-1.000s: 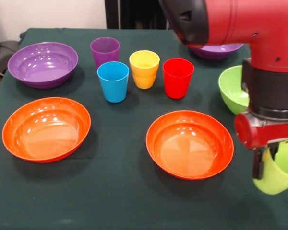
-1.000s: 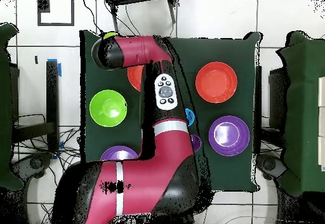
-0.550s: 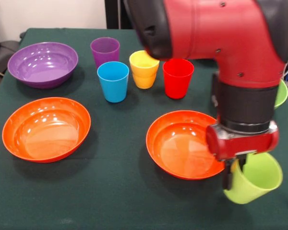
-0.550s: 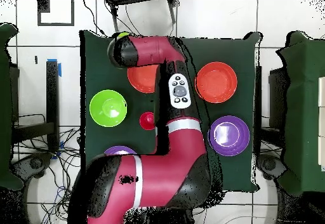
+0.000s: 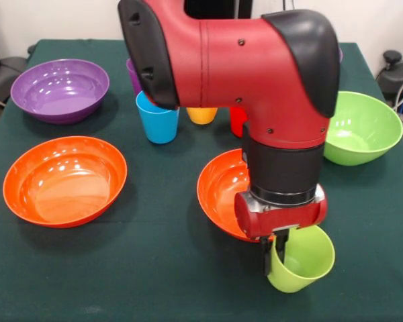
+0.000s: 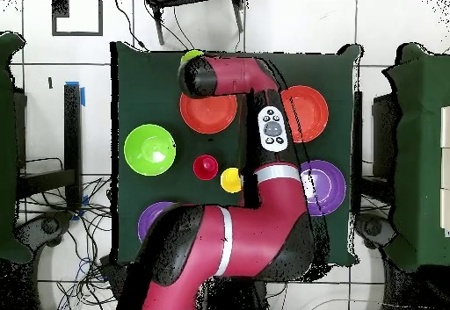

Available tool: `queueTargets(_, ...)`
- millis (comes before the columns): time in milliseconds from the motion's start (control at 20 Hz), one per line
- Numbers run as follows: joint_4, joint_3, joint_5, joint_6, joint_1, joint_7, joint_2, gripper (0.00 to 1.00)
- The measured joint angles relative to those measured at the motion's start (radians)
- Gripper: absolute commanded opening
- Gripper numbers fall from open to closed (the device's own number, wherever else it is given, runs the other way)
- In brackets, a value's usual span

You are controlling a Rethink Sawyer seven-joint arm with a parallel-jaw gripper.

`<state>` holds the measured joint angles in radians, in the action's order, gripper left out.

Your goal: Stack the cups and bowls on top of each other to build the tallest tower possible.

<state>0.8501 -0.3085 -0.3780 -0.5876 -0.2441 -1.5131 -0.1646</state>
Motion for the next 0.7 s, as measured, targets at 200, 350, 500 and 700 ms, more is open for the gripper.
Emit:
queueTargets(200,0.000,-0.013,-0.002,0.000,-0.003,0.000,-0.002,0.00)
queueTargets(350,0.000,-0.014,-0.004,0.000,-0.002,0.000,-0.003,0.00)
queueTargets(500,0.000,-0.014,-0.004,0.000,-0.002,0.000,-0.003,0.00)
queueTargets(700,0.000,-0.014,-0.005,0.000,-0.002,0.000,-0.004,0.00)
